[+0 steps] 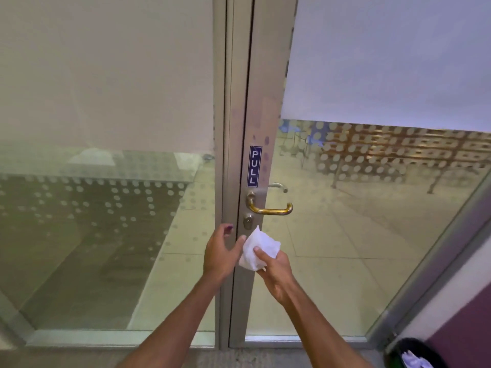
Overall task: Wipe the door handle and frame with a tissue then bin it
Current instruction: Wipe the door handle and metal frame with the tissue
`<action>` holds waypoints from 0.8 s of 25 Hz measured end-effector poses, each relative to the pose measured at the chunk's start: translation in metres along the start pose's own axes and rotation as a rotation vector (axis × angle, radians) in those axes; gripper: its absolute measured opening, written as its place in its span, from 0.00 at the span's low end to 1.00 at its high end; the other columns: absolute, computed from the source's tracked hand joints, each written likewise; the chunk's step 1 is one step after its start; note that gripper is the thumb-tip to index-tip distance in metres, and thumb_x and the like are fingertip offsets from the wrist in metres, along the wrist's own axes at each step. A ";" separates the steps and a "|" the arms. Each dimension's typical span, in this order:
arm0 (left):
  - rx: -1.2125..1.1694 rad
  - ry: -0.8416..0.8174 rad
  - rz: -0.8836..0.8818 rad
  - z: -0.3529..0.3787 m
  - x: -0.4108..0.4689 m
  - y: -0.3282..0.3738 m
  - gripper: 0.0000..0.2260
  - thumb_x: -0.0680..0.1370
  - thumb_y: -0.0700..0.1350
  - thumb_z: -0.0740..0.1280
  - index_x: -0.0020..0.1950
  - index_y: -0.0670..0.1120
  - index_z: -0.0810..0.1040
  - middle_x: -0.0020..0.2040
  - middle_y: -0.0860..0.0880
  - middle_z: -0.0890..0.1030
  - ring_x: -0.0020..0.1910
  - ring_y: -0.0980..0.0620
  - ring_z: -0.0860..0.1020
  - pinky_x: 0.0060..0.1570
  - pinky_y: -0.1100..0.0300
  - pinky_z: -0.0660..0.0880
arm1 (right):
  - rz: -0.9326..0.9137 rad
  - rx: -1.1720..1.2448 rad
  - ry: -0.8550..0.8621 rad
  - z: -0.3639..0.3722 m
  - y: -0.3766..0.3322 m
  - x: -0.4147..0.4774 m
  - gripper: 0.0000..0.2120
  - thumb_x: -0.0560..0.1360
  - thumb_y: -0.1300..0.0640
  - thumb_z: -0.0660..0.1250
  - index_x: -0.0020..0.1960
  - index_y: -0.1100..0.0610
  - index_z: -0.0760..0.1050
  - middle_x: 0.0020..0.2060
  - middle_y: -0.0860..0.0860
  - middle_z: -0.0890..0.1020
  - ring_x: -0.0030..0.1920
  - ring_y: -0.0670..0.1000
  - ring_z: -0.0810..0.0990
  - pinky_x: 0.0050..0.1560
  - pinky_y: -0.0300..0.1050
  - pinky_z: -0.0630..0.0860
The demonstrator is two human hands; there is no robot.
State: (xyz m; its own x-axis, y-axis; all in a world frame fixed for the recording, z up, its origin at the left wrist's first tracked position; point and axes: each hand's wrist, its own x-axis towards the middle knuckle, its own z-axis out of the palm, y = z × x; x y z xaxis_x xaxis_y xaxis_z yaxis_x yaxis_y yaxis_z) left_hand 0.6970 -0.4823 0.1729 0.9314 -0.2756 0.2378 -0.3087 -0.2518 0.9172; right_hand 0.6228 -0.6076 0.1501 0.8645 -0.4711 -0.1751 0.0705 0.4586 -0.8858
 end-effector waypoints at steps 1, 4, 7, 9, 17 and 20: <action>0.184 0.049 0.137 0.002 0.010 0.004 0.16 0.78 0.52 0.68 0.63 0.47 0.75 0.58 0.52 0.79 0.58 0.52 0.76 0.55 0.61 0.71 | -0.025 -0.029 0.033 0.000 -0.008 0.007 0.18 0.74 0.65 0.70 0.63 0.61 0.75 0.55 0.60 0.83 0.57 0.60 0.82 0.62 0.59 0.76; 0.575 0.246 0.504 0.007 0.052 0.016 0.26 0.79 0.58 0.58 0.70 0.42 0.72 0.70 0.45 0.74 0.69 0.45 0.70 0.67 0.51 0.67 | -0.116 -0.114 0.035 0.001 -0.038 0.033 0.14 0.77 0.64 0.67 0.61 0.56 0.76 0.53 0.55 0.85 0.55 0.57 0.83 0.57 0.55 0.79; 0.765 0.349 0.696 0.013 0.104 0.036 0.32 0.80 0.59 0.58 0.78 0.43 0.61 0.79 0.41 0.60 0.79 0.43 0.56 0.76 0.42 0.55 | -0.217 -0.157 0.008 0.005 -0.070 0.059 0.12 0.78 0.60 0.66 0.61 0.57 0.77 0.52 0.54 0.85 0.53 0.55 0.84 0.56 0.53 0.79; 0.832 0.389 0.751 0.016 0.133 0.048 0.34 0.80 0.60 0.58 0.80 0.43 0.56 0.80 0.40 0.54 0.80 0.41 0.52 0.77 0.39 0.51 | -0.301 -0.216 -0.009 0.005 -0.090 0.074 0.11 0.80 0.60 0.64 0.61 0.58 0.77 0.52 0.54 0.85 0.52 0.54 0.84 0.55 0.51 0.80; 0.911 0.480 0.844 0.016 0.207 0.102 0.39 0.80 0.64 0.55 0.80 0.42 0.44 0.81 0.44 0.46 0.80 0.46 0.45 0.77 0.44 0.37 | -0.708 -1.102 0.152 -0.027 -0.130 0.110 0.11 0.82 0.57 0.57 0.60 0.55 0.77 0.38 0.50 0.78 0.36 0.49 0.75 0.36 0.45 0.73; 0.889 0.471 0.866 0.013 0.225 0.105 0.38 0.81 0.66 0.50 0.79 0.43 0.39 0.79 0.48 0.31 0.79 0.46 0.43 0.77 0.45 0.37 | -0.786 -1.351 0.065 -0.038 -0.121 0.112 0.15 0.79 0.65 0.60 0.62 0.53 0.75 0.48 0.51 0.81 0.45 0.51 0.78 0.45 0.45 0.78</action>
State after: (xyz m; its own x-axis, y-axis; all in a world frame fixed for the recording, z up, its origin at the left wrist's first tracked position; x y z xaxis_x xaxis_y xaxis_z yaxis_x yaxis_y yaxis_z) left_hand 0.8720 -0.5830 0.3183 0.2925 -0.3533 0.8886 -0.6853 -0.7256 -0.0629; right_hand 0.6921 -0.7446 0.2210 0.8020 -0.3057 0.5132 -0.0364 -0.8825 -0.4689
